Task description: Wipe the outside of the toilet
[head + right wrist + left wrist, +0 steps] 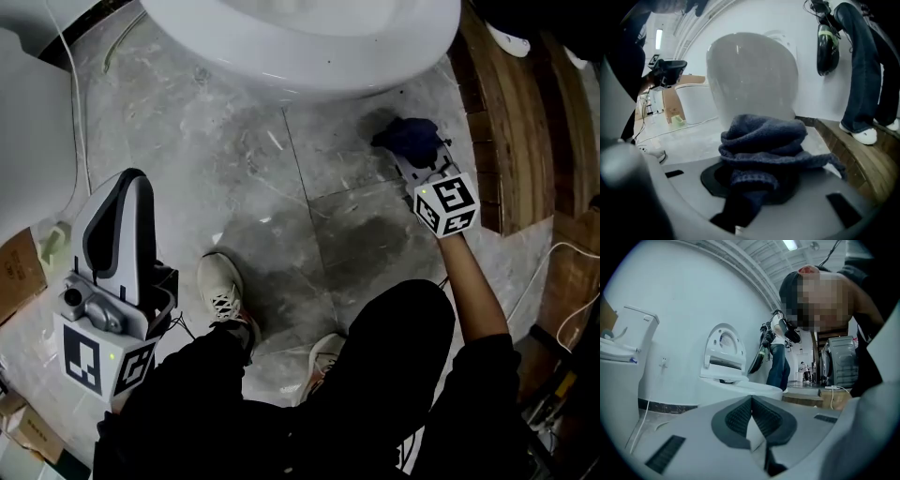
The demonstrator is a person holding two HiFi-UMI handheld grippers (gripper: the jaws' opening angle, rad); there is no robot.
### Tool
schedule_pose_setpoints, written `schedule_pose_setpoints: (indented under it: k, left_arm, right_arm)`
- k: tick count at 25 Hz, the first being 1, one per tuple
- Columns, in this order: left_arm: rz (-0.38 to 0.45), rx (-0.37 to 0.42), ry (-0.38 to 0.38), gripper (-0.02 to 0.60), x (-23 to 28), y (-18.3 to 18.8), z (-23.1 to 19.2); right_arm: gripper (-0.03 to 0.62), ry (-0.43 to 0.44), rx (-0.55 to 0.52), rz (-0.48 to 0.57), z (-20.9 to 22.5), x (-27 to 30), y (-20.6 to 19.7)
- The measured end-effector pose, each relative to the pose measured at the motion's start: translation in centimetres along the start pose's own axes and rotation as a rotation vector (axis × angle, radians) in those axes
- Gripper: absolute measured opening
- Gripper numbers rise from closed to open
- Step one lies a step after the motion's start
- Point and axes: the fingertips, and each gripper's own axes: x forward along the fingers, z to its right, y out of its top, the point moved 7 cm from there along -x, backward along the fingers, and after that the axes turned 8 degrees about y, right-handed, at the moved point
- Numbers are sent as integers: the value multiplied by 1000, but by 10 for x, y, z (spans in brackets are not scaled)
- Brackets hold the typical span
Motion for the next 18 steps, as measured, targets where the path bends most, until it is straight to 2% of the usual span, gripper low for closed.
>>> schedule_pose_setpoints:
  k: [4,8,10,15,18]
  left_arm:
    - [6,23,-4,9,0,3,7]
    - [35,73,-34,9,-3,13,16]
    - [55,73,-34,9,-4,20,18]
    - [46,53,26,9,-4,29,14]
    - [23,121,64,9,-6,34,9]
  right_arm:
    - [117,-15,-40,88,-13,-51,32]
    - [117,-65,-45,192,-24,-98,67]
    - [117,-96,-73,228,-31,-118,84]
    - [117,-181,-69,310,-41,-158,113]
    - [115,-222,-38,352,-43,-178,123]
